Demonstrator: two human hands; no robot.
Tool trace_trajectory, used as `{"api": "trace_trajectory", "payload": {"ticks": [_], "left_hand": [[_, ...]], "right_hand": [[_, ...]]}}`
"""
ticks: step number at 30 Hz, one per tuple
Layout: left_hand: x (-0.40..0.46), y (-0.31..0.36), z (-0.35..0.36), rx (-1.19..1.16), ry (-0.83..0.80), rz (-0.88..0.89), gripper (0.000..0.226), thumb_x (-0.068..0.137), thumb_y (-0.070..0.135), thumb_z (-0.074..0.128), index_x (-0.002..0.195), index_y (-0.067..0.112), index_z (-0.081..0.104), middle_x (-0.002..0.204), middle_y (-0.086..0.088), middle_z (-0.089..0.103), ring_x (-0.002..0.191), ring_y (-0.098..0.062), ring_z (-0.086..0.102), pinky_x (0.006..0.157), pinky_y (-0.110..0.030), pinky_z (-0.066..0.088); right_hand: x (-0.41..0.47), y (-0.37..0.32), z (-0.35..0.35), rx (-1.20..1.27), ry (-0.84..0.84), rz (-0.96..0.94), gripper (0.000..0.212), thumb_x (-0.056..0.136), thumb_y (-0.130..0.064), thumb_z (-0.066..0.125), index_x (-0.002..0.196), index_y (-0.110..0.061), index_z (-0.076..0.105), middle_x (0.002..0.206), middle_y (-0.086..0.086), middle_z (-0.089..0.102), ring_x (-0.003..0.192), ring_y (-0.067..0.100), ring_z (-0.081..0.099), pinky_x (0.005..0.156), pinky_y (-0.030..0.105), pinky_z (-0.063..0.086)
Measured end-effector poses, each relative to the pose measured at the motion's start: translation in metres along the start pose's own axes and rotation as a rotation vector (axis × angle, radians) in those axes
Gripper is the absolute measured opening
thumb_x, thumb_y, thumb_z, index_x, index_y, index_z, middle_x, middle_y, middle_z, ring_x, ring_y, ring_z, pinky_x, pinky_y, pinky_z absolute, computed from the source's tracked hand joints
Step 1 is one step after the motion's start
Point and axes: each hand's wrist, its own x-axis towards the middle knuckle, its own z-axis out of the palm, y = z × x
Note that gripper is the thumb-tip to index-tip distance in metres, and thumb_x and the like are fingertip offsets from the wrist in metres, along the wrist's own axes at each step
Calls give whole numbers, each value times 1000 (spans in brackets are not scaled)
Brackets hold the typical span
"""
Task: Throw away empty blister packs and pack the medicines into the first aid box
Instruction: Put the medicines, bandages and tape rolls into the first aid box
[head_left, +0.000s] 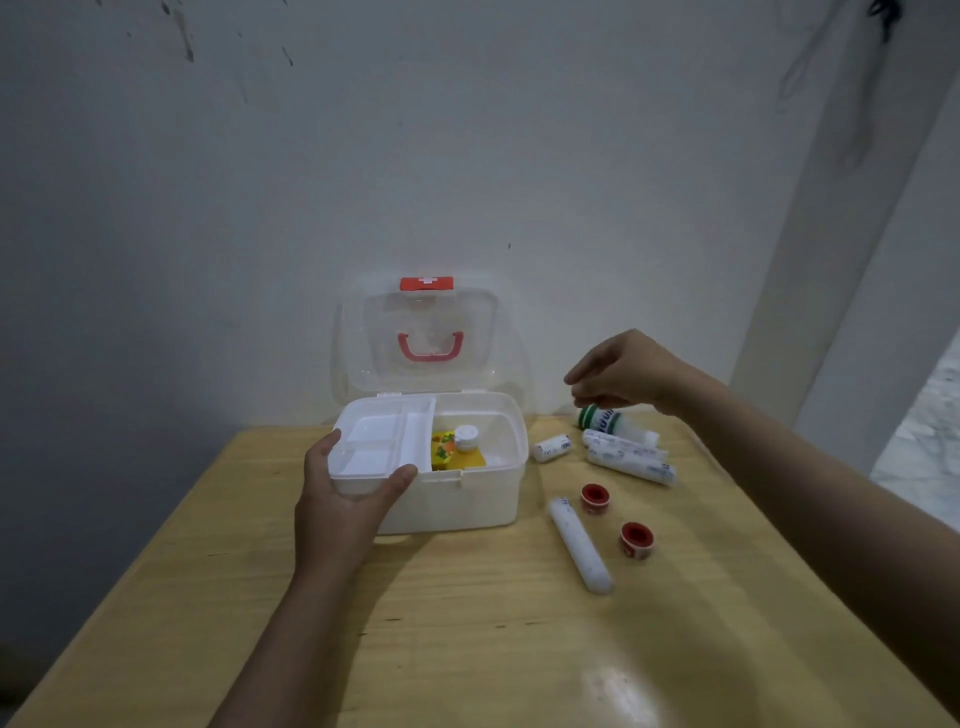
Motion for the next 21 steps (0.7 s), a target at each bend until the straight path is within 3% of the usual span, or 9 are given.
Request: {"api": "trace_trajectory", "payload": {"ticks": [6,9,13,18,21], "left_hand": [[1,-1,2,6,12,17,89,60,43,82,135,26,36,142,-1,41,128,-25,41,97,-41,44],[1,-2,2,12,3,22,89,62,42,81,136,25,35,143,-3,40,128,-26,40,96,-43,46],[0,-1,3,13,0,17,88,64,40,80,137,25,34,144,-4,38,129,-27,39,95,-43,46],[-1,0,4,8,8,13,87,65,36,81,138,23,35,145,-4,37,130,-27,38,93,-40,44],[0,-1,4,14,10,9,87,64,39,81,137,25,35,144,-4,38,128,-26,39,92,-40,45]], "right_hand": [[-11,94,-31,-399,268,85,14,75,-10,74,89,-14,72,95,8,71,83,21,65,71,31,52],[-15,145,-32,-528,453,206,29,78,-17,68,107,-16,67,114,10,66,99,27,62,80,37,51],[-22,188,-19,-541,508,382,45,84,-33,60,127,-21,56,127,14,54,119,37,46,92,44,45],[-26,206,-7,-586,714,376,40,81,-25,57,121,-24,61,121,13,57,110,40,49,98,45,33],[-24,210,-10,-485,723,345,36,80,-24,59,115,-19,64,119,12,54,105,40,54,96,45,39]]}}
